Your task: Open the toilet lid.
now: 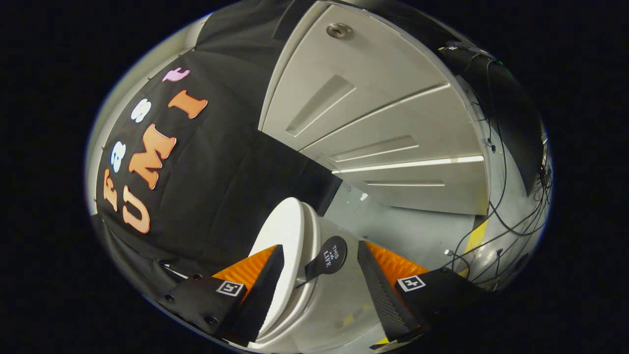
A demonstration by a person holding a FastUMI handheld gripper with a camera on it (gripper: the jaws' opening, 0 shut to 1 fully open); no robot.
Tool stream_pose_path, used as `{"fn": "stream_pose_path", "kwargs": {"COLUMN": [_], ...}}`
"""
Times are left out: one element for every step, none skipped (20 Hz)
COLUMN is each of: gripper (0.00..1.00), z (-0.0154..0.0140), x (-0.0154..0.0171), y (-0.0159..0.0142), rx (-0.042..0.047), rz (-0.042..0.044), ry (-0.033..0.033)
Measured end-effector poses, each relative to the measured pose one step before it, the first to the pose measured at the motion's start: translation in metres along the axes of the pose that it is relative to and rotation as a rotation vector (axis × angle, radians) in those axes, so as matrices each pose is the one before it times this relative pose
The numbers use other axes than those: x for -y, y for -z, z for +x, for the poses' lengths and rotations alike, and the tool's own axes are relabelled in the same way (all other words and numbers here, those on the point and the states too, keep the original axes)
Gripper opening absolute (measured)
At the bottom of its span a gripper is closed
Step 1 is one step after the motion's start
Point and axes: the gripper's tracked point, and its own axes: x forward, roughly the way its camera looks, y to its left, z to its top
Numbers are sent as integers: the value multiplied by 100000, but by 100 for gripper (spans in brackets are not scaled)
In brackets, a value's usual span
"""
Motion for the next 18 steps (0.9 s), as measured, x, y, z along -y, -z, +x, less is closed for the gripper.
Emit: {"fn": "stream_pose_path", "kwargs": {"gripper": [96, 93, 79, 72, 61, 56, 47, 37, 28, 23, 17, 16, 14, 13, 9, 9, 9, 9], "z": [111, -30, 227, 11, 145, -1, 74, -119, 160, 24, 97, -468, 311, -26, 49, 20, -4, -37], "x": [-147, -110, 132, 135, 290, 63, 411, 433, 64, -129, -51, -85, -140, -220, 85, -106, -52, -49], "y": [-247, -191, -177, -53, -107, 28, -81, 77, -82, -120, -109, -162, -11, -47, 63, -80, 11, -16], "rx": [798, 974, 531, 196, 322, 140, 200, -481, -349, 6, -259, -718, 308, 113, -163, 461, -69, 181], "rz": [1979, 1709, 1467, 903, 485, 570, 1355, 1955, 1712, 1434, 1072, 920, 784, -368, -646, -78, -45, -265], "ry": [-644, -546, -272, 235, 581, 395, 1506, 1203, 143, -719, -952, -1039, -1376, -359, -285, -75, 189, 127]}}
